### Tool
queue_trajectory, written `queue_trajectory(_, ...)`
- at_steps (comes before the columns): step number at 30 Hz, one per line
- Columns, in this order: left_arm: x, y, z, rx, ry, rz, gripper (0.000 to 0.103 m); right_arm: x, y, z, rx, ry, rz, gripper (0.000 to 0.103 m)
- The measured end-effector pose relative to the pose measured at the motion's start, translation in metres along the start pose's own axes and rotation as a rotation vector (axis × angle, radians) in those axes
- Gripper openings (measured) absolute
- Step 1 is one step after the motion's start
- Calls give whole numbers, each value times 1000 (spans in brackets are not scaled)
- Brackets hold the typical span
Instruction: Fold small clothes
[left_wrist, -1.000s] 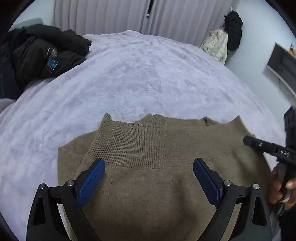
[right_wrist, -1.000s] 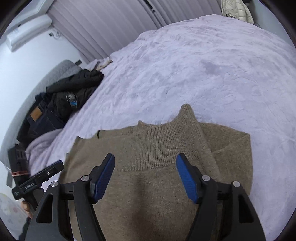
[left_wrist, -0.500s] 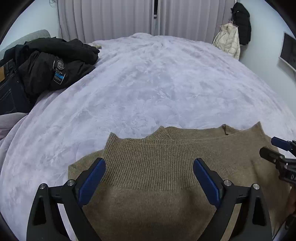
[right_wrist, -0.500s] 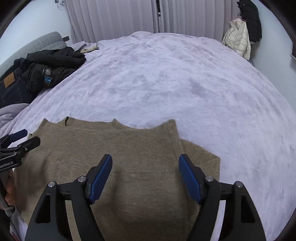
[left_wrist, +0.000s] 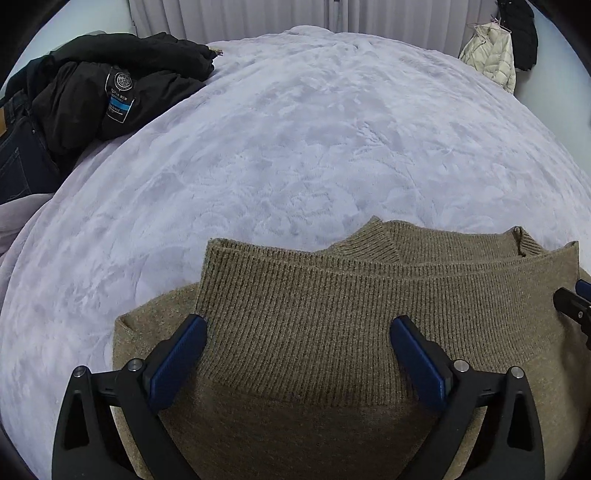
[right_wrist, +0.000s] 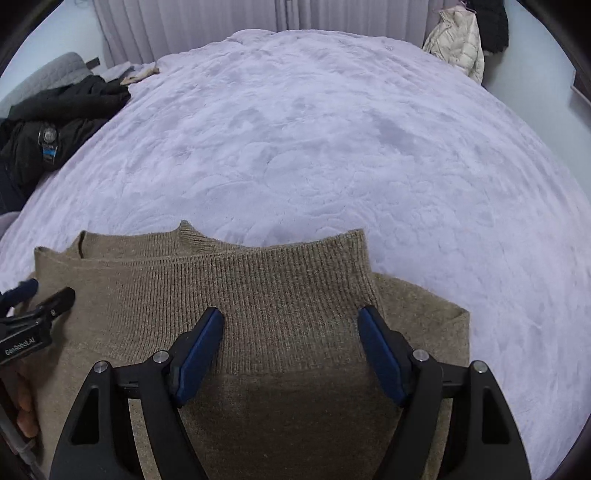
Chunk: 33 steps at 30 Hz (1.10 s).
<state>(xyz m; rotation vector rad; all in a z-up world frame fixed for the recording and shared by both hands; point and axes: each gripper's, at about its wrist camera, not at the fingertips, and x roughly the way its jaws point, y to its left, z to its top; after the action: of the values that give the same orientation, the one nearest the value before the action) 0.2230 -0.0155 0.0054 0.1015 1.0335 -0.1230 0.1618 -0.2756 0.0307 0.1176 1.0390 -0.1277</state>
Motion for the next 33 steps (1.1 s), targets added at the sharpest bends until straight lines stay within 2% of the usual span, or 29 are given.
queue_trajectory(3,-15,-1,0,-8,-4,25,101,-5,11,0,-54,10,-55,79)
queue_trajectory(5,-34,-1,-4,-18,-45,0,101,-19,23,-3,-82,-14,-79,79)
queue_trajectory(7,-48,-1,-11,-30,-62,-25,101,-31,32,-7,-95,-43,-64,79)
queue_trajectory(9,-48,-2,-21,-44,-22,-37,101,-35,40,-11,-92,-35,-61,79)
queue_trajectory(11,-41,-6,-35,-16,19,-30,101,-30,49,-17,-99,8,-37,79)
queue_trajectory(13,-39,-3,-48,13,7,-5,101,-21,57,-24,-143,48,-56,79)
queue_trajectory(14,-40,4,-52,9,-3,-10,101,-23,57,-29,-166,32,-69,80)
queue_trajectory(17,-46,33,-59,-52,5,-68,101,-30,35,-37,-137,15,-79,81)
queue_trajectory(18,-49,41,-60,-68,4,-64,101,-33,21,-39,-106,15,-71,82)
queue_trajectory(20,-54,54,-62,-100,7,0,101,-38,-4,-44,-47,17,-68,82)
queue_trajectory(21,-59,60,-65,-128,13,-9,101,-42,-14,-48,-22,18,-68,82)
queue_trajectory(23,-73,65,-75,-180,13,-73,101,-56,-18,-55,1,9,-115,82)
queue_trajectory(25,-91,59,-92,-213,-16,-147,101,-79,-10,-71,-14,-44,-103,82)
queue_trajectory(27,-108,36,-113,-157,-53,-165,101,-97,7,-90,-46,-83,-61,83)
queue_trajectory(30,-124,5,-136,-53,-112,-131,101,-105,43,-123,-139,-92,-2,83)
queue_trajectory(31,-124,0,-140,-32,-122,-121,101,-104,53,-132,-167,-94,-6,83)
queue_trajectory(33,-112,0,-147,-14,-96,-71,101,-96,64,-144,-213,-92,-31,82)
